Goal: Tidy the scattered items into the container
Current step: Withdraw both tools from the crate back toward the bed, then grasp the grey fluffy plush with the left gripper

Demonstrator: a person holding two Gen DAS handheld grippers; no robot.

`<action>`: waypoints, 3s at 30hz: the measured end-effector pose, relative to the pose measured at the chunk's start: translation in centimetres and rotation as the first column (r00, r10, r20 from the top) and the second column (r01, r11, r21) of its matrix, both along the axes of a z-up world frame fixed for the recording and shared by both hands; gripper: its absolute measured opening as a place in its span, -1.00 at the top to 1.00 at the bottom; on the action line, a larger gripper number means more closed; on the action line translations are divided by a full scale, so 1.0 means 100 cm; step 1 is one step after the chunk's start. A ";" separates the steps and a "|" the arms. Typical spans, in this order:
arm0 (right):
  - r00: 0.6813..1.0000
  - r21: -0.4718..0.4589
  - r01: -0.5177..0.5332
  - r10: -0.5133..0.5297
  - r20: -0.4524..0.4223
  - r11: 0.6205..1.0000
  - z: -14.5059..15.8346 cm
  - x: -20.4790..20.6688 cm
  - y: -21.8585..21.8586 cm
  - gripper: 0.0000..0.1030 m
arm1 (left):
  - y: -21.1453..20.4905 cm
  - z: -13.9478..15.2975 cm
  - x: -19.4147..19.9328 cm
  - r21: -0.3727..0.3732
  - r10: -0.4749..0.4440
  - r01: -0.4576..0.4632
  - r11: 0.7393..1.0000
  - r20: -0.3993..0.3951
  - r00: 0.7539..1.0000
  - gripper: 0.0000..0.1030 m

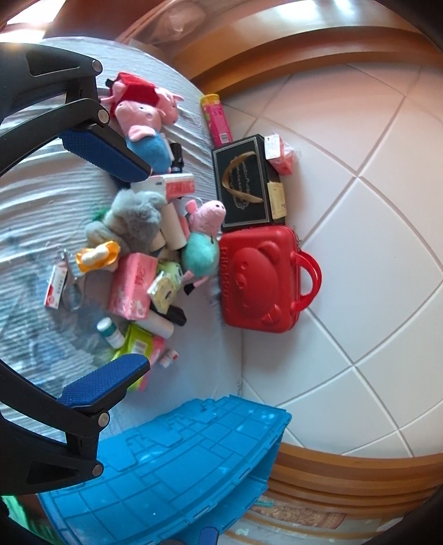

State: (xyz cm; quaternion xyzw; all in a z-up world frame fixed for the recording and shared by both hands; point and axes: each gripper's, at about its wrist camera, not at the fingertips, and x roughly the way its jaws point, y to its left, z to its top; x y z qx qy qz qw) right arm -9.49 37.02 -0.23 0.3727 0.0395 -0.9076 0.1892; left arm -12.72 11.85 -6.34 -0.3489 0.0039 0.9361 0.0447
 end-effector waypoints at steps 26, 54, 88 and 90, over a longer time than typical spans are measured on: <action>0.984 0.072 -0.004 -0.009 0.180 0.997 -0.187 -0.086 -0.098 -1.00 | -0.056 -0.170 -0.125 -0.003 0.021 -0.021 1.000 0.135 0.991 -0.95; 0.973 0.124 0.006 -0.035 0.230 0.992 -0.230 -0.127 -0.114 -1.00 | -0.047 -0.220 -0.173 0.053 -0.001 -0.011 0.999 0.218 0.976 -0.09; 0.969 0.233 -0.190 0.144 0.202 0.954 -0.288 -0.188 -0.165 -0.76 | -0.110 -0.137 -0.072 0.190 -0.024 0.006 0.982 0.093 0.995 0.28; 0.969 0.228 -0.194 0.150 0.199 0.954 -0.284 -0.186 -0.166 -0.53 | -0.112 -0.135 -0.069 0.190 -0.021 0.004 0.982 0.089 0.996 0.28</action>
